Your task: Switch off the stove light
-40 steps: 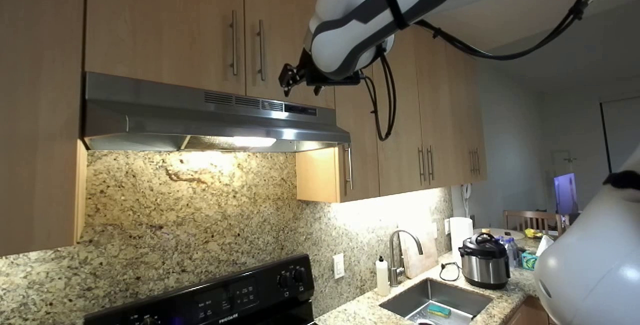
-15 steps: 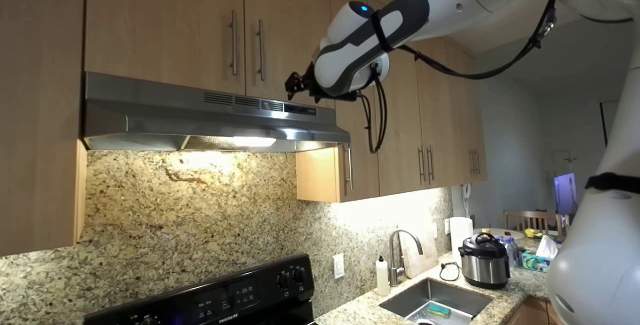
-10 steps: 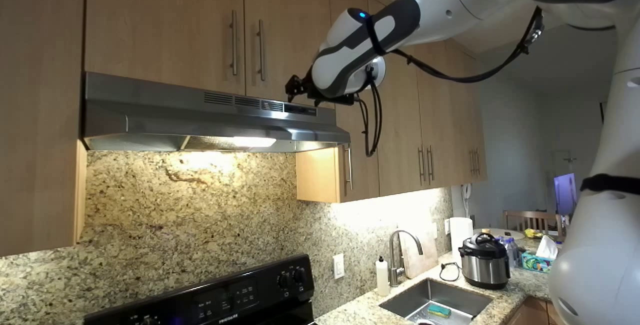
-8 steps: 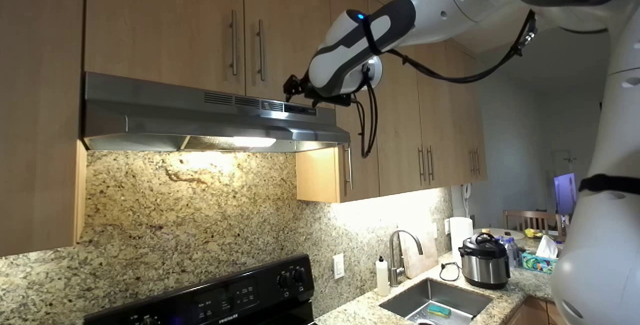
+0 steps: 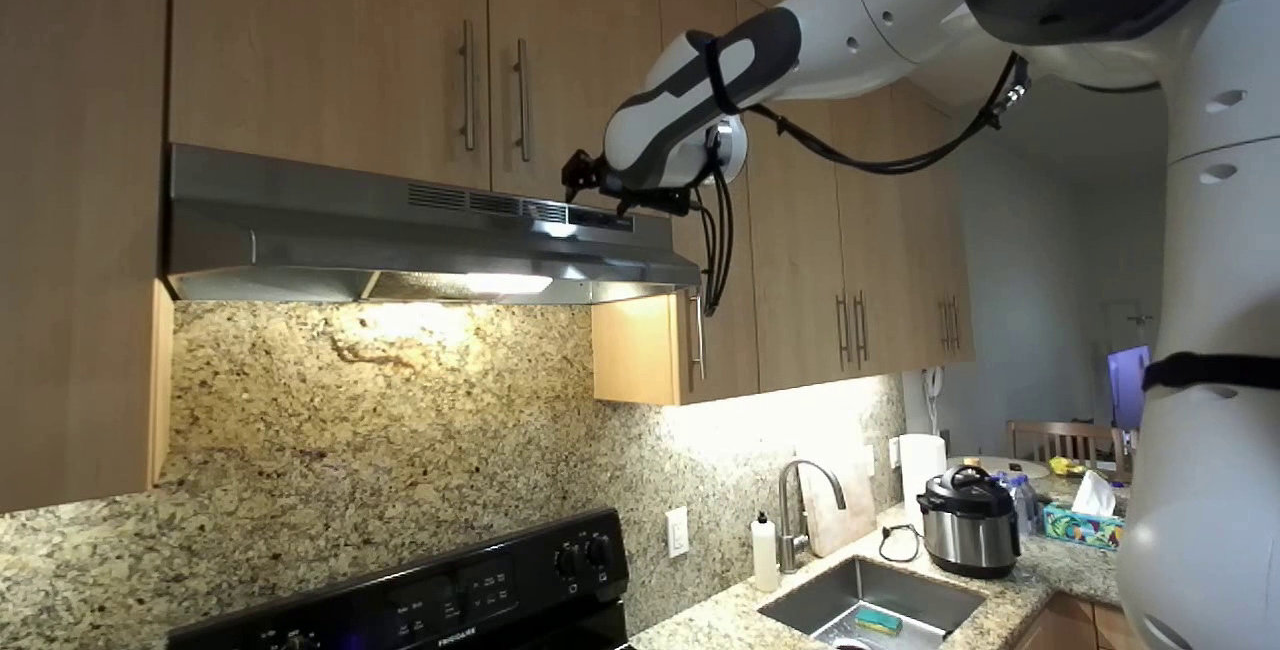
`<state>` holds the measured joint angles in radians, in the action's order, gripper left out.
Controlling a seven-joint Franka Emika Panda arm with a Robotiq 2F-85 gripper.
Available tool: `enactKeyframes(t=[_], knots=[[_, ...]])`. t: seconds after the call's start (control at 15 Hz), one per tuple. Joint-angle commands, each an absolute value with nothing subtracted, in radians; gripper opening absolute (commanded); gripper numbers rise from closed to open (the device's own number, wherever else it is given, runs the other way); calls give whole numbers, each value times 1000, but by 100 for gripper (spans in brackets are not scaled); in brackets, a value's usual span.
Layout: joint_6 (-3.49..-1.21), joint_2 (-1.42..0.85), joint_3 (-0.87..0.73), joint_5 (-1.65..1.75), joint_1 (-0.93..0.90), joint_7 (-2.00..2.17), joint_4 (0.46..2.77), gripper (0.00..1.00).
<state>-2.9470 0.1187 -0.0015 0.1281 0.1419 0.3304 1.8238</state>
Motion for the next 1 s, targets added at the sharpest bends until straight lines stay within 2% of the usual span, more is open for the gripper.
enactKeyframes(t=[0.0, 0.93], knots=[[-2923, 73, -36, 46, 113, 230, 1759, 100], [-2865, -35, -34, -285, 94, -67, 1618, 100]])
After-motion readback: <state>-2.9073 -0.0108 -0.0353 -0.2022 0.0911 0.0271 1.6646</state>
